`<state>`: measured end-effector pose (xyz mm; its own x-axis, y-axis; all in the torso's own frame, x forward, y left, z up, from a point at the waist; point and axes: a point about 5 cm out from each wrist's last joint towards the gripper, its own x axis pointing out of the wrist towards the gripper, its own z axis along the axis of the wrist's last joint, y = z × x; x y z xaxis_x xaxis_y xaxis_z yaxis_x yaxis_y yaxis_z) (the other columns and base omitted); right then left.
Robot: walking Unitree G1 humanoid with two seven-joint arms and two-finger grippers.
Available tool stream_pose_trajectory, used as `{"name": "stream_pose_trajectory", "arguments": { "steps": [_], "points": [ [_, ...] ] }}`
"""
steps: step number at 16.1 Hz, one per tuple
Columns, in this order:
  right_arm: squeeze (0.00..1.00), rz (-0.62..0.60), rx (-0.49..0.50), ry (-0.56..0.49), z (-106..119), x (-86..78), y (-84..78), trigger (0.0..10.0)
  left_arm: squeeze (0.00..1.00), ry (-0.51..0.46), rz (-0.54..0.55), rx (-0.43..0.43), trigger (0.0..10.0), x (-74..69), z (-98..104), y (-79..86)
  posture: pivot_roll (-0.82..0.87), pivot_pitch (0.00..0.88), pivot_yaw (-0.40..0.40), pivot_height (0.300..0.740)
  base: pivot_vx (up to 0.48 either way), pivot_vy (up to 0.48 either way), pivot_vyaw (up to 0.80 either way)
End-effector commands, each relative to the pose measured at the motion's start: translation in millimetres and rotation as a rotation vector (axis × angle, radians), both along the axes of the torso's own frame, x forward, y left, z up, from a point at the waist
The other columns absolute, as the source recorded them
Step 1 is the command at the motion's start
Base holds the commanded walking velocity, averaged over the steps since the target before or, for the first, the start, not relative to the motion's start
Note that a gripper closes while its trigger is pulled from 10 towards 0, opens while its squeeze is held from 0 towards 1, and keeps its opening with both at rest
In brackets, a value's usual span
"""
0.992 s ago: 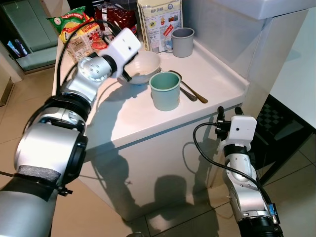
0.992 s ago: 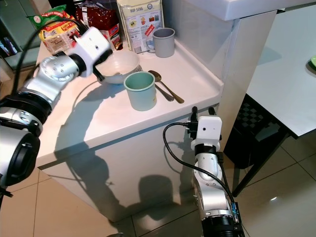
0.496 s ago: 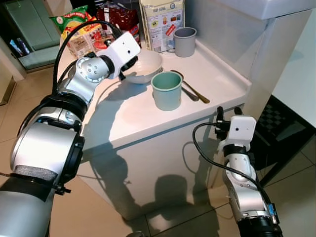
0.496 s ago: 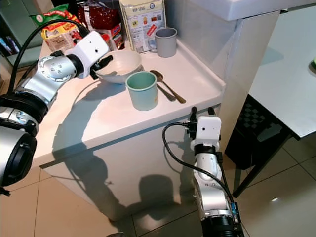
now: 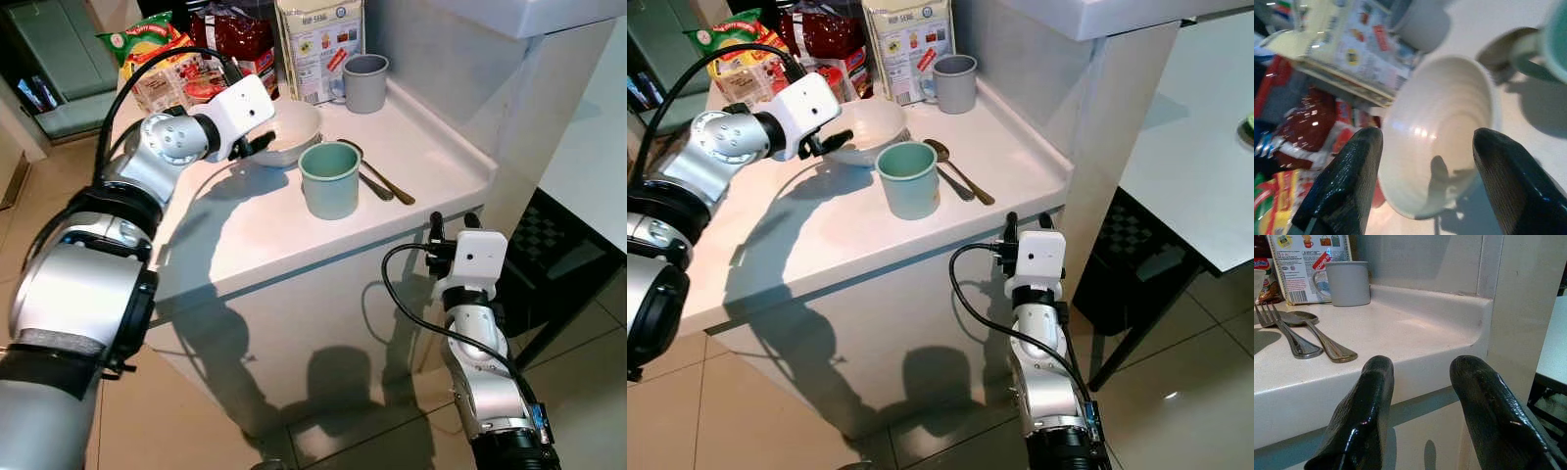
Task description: Setting the table
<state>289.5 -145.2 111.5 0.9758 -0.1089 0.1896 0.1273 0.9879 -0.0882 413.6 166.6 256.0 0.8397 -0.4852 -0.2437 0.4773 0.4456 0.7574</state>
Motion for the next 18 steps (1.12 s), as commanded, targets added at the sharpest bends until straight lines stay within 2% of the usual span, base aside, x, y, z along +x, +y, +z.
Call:
{"name": "stream_pose_trajectory", "arguments": {
  "steps": [1,2,9,13,18],
  "points": [
    [0.00,0.012,-0.002,0.009,-0.7,1.1,5.4,10.0,1.00,0.014,-0.025,0.053,10.0,-1.8,1.8,4.5,0.05,0.000,0.149,0.740,0.000,0.000,0.00],
    [0.00,0.012,-0.002,0.010,-0.9,1.1,5.5,10.0,0.00,0.019,-0.040,0.076,10.0,-2.5,2.6,5.0,0.06,0.000,0.150,0.740,0.000,0.000,0.00],
    [0.00,0.010,0.006,0.007,-1.1,1.4,8.0,10.0,0.00,0.039,-0.082,0.176,10.0,-3.9,2.6,3.5,0.06,0.000,0.161,0.740,0.000,0.000,0.00],
    [0.00,0.007,0.005,0.002,-0.2,0.0,7.5,10.0,0.00,0.044,-0.109,0.253,10.0,-3.5,-9.4,-9.7,0.05,0.000,0.168,0.740,0.000,0.000,0.00],
    [0.00,-0.002,0.004,0.004,-1.0,-7.7,6.0,10.0,0.00,0.030,-0.084,0.268,10.0,-2.4,-25.6,-20.6,0.02,0.027,0.173,0.740,0.000,0.000,0.00]
  ]
}}
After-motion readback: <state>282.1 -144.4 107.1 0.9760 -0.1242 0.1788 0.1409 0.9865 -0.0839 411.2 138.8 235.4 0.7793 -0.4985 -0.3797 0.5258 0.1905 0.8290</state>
